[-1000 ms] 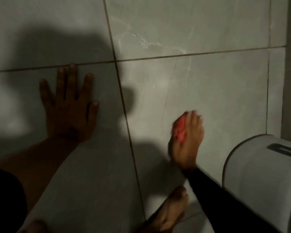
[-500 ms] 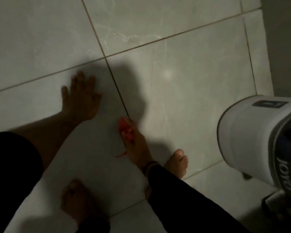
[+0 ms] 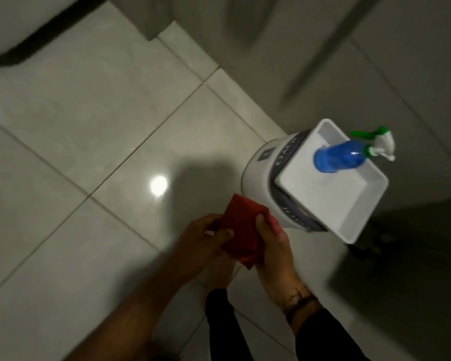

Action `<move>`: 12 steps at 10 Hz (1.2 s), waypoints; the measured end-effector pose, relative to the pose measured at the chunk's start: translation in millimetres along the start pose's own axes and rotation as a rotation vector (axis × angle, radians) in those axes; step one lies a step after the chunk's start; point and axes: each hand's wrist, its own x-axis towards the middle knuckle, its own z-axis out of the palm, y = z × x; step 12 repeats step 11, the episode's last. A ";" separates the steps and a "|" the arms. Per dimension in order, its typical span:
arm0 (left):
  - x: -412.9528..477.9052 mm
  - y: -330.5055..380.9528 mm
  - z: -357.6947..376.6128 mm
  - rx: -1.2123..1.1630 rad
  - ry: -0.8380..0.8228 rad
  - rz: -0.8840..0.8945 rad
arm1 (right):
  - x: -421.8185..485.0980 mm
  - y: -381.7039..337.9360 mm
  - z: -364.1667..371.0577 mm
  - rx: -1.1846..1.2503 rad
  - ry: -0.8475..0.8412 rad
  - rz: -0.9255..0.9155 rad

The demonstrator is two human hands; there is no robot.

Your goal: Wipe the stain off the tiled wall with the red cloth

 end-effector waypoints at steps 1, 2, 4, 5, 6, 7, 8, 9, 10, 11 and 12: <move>22.1 65.9 58.1 0.306 -0.036 0.075 | 17.6 -57.1 -48.2 0.095 0.082 -0.028; 46.5 100.5 102.2 0.512 -0.044 0.109 | 44.6 -83.6 -79.7 0.041 0.185 -0.069; 139.7 136.9 202.4 0.999 -0.031 0.254 | 156.8 -107.8 -141.9 -0.150 0.382 0.027; 163.8 134.6 221.2 1.125 0.002 0.257 | 183.6 -104.0 -151.3 -0.185 0.378 0.068; 183.1 123.9 226.5 1.270 0.065 0.148 | 210.9 -99.0 -149.7 -0.398 0.317 0.095; 191.8 119.7 223.1 1.380 0.102 0.130 | 219.9 -96.0 -146.2 -0.505 0.337 0.094; 190.3 117.7 219.3 1.387 0.146 0.182 | 217.0 -93.2 -140.0 -0.552 0.431 0.043; 172.4 131.4 221.0 1.340 0.166 0.287 | 207.3 -95.7 -137.4 -0.545 0.547 0.006; 141.6 138.9 203.3 1.292 0.180 0.384 | 178.2 -101.7 -125.1 -0.459 0.575 -0.070; 73.5 142.3 156.2 1.175 0.206 0.399 | 107.3 -116.3 -102.1 -0.291 0.611 -0.179; 73.5 142.3 156.2 1.175 0.206 0.399 | 107.3 -116.3 -102.1 -0.291 0.611 -0.179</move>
